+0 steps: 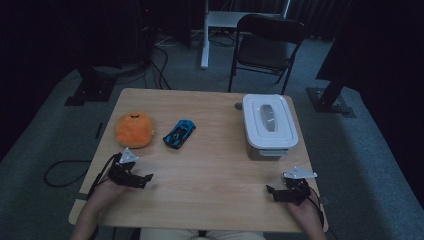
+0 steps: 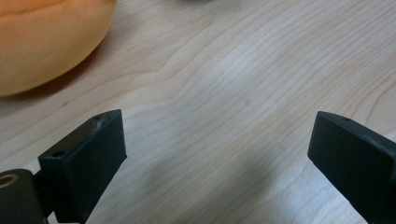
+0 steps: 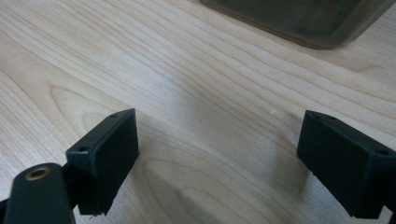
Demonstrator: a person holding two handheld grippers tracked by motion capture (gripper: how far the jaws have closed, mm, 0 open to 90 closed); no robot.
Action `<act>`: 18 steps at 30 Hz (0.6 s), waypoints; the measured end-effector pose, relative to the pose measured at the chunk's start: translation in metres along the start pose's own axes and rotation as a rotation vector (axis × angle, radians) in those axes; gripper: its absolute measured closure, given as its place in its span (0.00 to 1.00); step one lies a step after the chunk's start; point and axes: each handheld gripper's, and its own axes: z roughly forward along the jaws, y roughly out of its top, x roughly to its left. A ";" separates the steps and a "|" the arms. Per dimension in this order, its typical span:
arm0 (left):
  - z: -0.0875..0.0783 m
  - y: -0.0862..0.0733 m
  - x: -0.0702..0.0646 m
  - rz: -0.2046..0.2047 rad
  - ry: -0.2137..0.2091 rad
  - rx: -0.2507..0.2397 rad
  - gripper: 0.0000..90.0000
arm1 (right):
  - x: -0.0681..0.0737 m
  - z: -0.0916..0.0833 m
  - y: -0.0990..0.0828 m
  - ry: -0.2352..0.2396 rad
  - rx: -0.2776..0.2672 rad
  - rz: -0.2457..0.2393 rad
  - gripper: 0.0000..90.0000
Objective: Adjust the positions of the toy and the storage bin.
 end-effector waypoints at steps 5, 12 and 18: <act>0.003 0.009 -0.001 -0.008 -0.009 -0.015 0.05 | 0.000 0.000 0.000 0.000 0.002 0.000 0.13; 0.011 0.024 -0.002 0.003 0.005 -0.009 0.05 | 0.000 0.000 0.000 0.000 0.002 0.000 0.13; 0.020 0.044 -0.004 0.014 0.001 -0.012 0.05 | 0.000 0.000 0.000 0.000 0.001 0.000 0.13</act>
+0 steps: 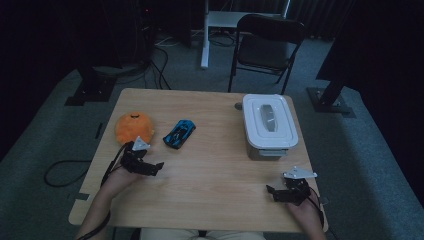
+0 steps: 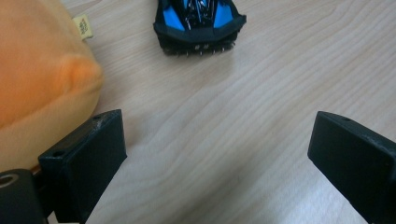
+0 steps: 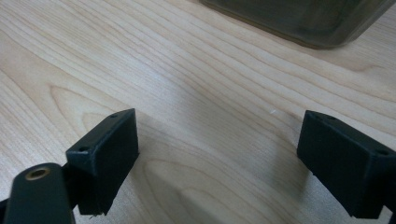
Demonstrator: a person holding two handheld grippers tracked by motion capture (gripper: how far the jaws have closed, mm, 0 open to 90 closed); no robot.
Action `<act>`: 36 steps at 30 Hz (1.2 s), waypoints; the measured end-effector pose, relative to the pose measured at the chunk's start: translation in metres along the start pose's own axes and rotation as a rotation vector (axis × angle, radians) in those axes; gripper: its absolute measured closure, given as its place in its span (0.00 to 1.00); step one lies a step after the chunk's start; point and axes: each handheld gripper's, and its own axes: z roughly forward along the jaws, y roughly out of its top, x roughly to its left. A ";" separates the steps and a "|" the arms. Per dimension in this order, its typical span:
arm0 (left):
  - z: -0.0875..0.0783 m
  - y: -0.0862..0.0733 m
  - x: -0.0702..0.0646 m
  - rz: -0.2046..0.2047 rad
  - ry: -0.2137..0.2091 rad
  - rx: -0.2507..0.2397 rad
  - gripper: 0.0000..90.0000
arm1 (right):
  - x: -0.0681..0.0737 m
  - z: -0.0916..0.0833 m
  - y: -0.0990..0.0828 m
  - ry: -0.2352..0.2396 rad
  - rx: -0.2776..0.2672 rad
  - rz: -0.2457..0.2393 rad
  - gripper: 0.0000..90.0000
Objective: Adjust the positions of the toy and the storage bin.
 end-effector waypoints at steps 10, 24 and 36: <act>0.013 0.021 -0.006 0.024 -0.013 0.010 0.05 | 0.000 0.000 0.000 0.000 0.000 0.000 0.13; 0.032 0.060 -0.009 0.050 -0.016 0.027 0.05 | 0.000 0.000 0.000 0.000 0.000 0.000 0.13; 0.056 0.085 0.000 0.024 -0.017 0.057 0.05 | 0.000 0.000 0.000 0.000 0.000 0.000 0.13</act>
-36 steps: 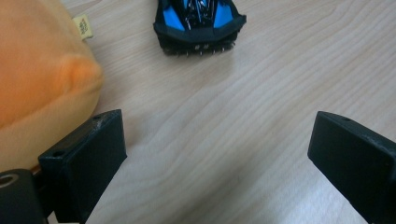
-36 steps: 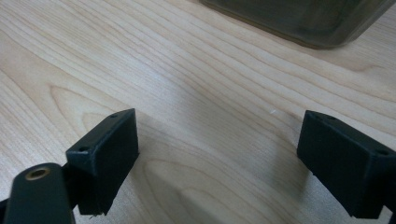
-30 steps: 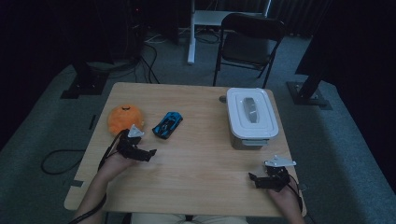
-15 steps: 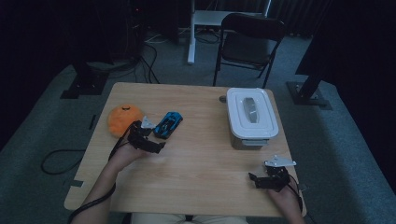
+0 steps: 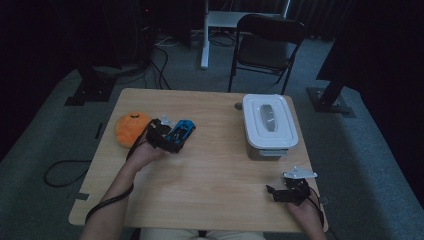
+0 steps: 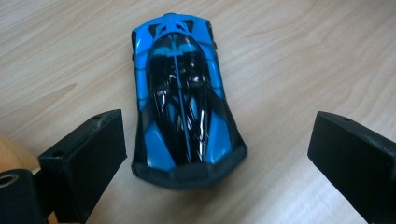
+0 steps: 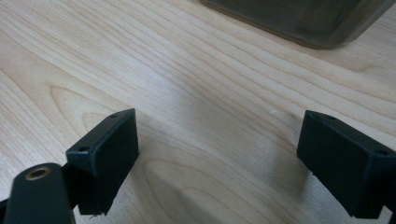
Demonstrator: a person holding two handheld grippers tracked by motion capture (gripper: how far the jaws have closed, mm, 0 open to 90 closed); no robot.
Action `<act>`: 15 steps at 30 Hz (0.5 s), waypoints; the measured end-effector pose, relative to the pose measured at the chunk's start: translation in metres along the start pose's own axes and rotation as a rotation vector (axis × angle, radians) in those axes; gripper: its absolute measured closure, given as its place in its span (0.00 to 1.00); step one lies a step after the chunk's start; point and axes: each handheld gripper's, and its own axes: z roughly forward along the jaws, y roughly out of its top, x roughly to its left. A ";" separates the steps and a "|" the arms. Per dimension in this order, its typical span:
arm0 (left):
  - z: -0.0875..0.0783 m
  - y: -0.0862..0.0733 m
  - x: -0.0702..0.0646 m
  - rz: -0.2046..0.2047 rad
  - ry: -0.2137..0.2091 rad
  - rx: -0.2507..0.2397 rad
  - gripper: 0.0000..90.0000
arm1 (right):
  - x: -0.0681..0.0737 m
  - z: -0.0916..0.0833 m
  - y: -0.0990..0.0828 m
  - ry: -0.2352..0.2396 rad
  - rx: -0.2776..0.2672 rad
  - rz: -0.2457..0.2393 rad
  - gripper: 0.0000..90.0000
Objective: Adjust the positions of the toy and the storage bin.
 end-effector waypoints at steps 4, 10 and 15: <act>0.008 0.006 0.005 -0.005 0.004 0.014 0.05 | 0.000 0.000 0.000 0.000 0.000 0.000 0.13; 0.023 0.015 0.011 -0.018 -0.002 0.052 0.06 | 0.000 0.000 0.000 0.000 0.000 0.000 0.13; 0.030 0.019 0.011 -0.014 0.008 0.064 0.07 | 0.000 0.000 0.000 0.000 0.000 0.000 0.13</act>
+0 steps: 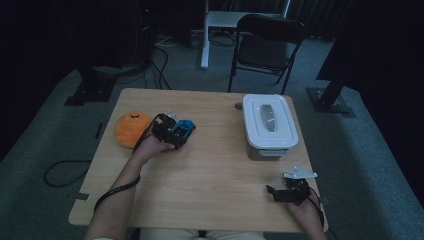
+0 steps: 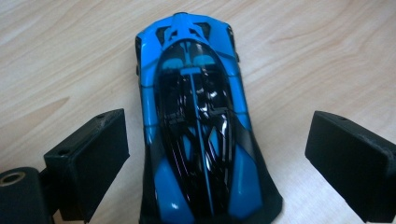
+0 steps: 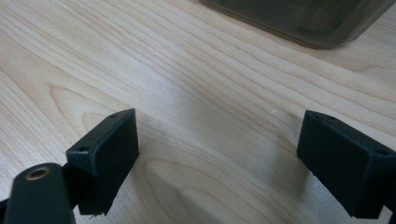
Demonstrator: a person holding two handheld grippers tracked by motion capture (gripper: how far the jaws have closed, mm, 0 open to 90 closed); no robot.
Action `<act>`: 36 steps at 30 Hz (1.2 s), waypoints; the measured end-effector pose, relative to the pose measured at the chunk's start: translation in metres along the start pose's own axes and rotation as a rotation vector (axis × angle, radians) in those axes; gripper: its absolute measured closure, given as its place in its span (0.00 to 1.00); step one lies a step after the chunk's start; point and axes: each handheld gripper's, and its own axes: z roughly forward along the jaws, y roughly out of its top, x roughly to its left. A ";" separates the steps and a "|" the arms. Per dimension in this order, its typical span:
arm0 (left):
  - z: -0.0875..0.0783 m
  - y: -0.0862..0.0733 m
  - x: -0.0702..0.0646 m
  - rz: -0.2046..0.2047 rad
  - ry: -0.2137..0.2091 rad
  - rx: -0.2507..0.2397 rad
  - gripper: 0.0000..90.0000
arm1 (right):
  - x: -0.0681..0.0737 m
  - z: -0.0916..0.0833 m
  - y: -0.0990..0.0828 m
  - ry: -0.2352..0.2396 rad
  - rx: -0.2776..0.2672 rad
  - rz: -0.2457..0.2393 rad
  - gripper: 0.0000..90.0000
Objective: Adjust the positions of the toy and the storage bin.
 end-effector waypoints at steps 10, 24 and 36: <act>0.020 0.011 0.006 -0.028 0.016 0.056 0.21 | 0.000 0.000 0.000 0.000 0.000 0.000 0.14; 0.033 0.014 0.007 -0.024 0.003 0.110 0.22 | 0.000 0.000 0.000 0.000 0.000 -0.001 0.14; 0.035 0.014 0.006 0.014 0.020 0.159 0.26 | 0.000 0.000 0.000 0.000 0.000 -0.001 0.14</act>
